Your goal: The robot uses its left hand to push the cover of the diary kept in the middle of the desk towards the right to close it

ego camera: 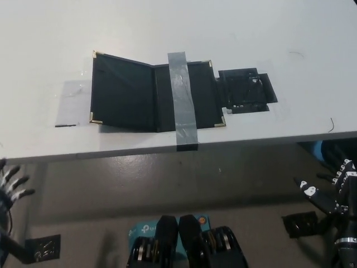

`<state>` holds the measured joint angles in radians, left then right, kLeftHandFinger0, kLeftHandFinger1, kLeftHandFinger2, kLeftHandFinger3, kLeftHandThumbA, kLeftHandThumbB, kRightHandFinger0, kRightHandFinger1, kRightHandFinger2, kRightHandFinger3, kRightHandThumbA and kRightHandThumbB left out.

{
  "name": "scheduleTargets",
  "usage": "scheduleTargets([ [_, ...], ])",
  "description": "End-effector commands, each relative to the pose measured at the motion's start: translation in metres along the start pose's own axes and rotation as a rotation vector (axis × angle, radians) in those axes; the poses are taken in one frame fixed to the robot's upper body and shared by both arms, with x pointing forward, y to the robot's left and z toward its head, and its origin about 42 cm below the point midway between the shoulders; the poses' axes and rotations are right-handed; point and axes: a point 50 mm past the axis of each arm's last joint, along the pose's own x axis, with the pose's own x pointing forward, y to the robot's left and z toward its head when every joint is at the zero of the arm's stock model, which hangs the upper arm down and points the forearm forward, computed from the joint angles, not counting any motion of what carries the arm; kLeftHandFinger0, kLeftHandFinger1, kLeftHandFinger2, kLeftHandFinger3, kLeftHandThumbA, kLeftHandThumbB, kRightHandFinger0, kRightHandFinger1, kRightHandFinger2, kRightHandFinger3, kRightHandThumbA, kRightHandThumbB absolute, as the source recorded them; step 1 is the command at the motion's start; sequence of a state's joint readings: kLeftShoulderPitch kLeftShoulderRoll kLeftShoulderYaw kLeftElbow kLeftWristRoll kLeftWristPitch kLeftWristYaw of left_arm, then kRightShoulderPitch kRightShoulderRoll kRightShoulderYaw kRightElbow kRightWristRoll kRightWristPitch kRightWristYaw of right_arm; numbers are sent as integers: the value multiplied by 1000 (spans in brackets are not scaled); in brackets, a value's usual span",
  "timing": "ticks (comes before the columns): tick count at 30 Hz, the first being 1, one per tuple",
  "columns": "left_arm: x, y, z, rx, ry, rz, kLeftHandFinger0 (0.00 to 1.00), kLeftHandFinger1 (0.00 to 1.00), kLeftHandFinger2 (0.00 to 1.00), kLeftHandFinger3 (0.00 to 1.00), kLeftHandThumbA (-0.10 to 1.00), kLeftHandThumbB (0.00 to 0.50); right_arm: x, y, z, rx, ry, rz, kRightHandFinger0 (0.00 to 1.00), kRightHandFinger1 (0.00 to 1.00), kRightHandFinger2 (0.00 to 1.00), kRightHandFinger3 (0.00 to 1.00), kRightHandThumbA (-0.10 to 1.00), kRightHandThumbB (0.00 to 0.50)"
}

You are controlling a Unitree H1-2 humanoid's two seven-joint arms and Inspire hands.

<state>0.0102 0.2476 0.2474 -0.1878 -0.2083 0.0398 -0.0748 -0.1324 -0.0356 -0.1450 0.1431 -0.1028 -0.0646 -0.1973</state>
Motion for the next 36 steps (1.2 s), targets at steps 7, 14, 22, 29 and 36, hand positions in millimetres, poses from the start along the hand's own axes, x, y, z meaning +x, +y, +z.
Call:
scheduleTargets([
  [7,48,-70,142,-199,-359,-279,844,890,932,1000,1000,243,10,1,17,30,-67,-24,603,773,859,900,893,86],
  [14,93,-80,165,-294,-343,-262,1000,1000,1000,1000,1000,209,7,2,16,27,-54,-25,603,774,855,898,897,68],
  [22,150,-63,125,-244,-148,-171,1000,1000,1000,1000,1000,255,5,2,14,16,-45,-26,598,774,852,897,900,62],
  [29,175,-34,73,-134,-5,-50,1000,1000,1000,1000,1000,269,7,5,14,16,-27,-26,578,757,838,895,902,65],
  [36,181,1,53,-25,90,1,1000,1000,1000,1000,1000,181,9,5,15,15,-39,-17,585,750,831,886,891,62],
])
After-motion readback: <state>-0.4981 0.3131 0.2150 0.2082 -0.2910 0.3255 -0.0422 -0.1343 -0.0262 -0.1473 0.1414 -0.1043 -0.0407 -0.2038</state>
